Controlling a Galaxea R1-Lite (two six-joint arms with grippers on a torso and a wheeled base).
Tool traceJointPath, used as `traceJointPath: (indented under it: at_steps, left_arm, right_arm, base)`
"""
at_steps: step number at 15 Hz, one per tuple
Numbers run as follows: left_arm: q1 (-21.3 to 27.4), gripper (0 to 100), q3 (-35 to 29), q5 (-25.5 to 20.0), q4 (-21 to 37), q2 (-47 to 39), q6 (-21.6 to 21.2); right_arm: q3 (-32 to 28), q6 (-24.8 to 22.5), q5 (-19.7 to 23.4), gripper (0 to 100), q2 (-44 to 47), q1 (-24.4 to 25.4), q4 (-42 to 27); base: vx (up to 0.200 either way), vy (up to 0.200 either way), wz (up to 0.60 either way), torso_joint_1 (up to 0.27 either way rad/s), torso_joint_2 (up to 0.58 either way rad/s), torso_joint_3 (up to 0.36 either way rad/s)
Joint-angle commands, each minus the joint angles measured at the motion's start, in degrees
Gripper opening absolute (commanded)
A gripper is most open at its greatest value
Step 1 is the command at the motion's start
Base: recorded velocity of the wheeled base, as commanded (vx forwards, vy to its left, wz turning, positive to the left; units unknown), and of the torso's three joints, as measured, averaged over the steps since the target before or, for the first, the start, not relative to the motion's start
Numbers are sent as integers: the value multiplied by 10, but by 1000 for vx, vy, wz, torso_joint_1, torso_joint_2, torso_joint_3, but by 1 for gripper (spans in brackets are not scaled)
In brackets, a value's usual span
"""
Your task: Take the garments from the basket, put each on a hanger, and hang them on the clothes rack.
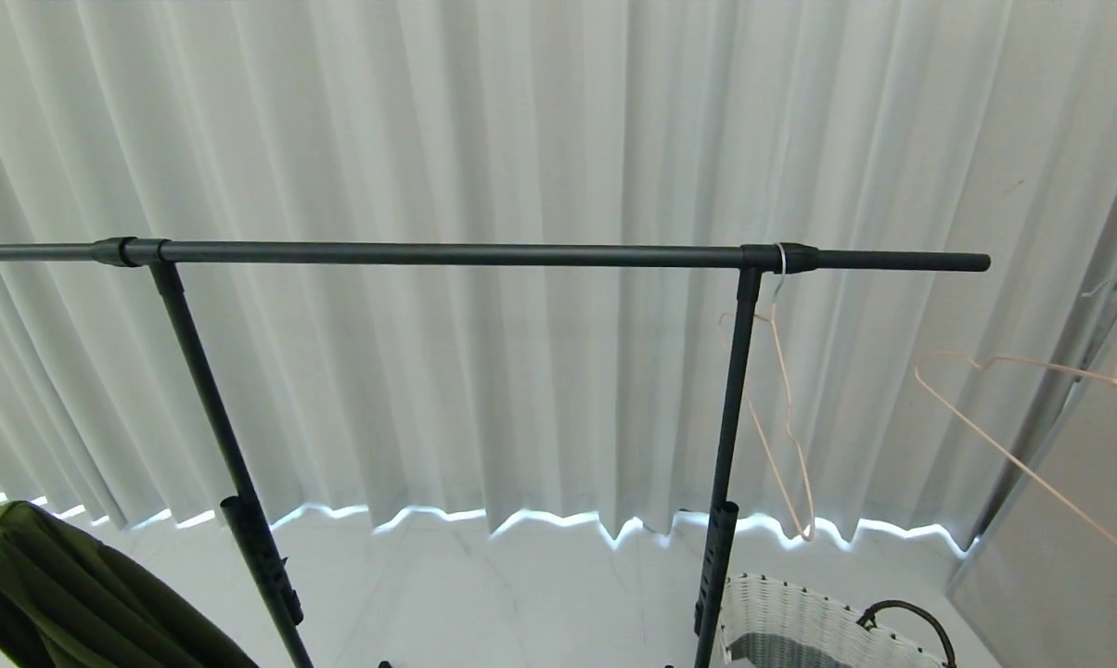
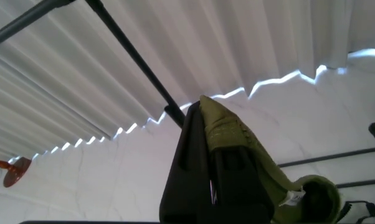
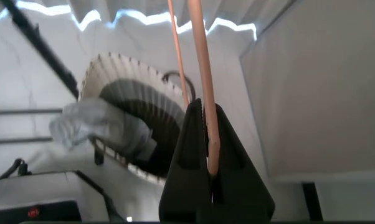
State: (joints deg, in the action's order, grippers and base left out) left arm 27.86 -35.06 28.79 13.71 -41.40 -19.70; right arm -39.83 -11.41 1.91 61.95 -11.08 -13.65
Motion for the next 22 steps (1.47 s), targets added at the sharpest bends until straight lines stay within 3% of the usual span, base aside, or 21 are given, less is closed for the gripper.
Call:
traceJointPath:
  at_steps: [1, 7, 13, 18, 22]
  left_arm:
    - [-1, 0, 8, 0, 0, -1, 1]
    - [-1, 0, 36, 0, 0, 0, 3]
    - [-2, 0, 33, 1, -1, 2, 2]
    - [-2, 0, 31, 0, -19, 0, 2]
    - [-2, 0, 33, 1, -19, 0, 2]
  right_arm:
    - [9, -1, 1, 0, -44, 0, -16]
    - [12, -2, 4, 0, -65, 1, -28]
    - [13, -2, 5, 0, -69, 1, -28]
    - [11, 0, 9, 0, -79, 1, -26]
    - [3, 2, 45, 0, -95, 1, -23]
  base:
    - [-200, 0, 0, 2, 7, -2]
    - [-200, 0, 0, 3, 2, 2]
    - [0, 0, 0, 0, 0, 0]
    - [0, 200, 0, 1, 0, 2]
    - [0, 200, 0, 1, 8, 1]
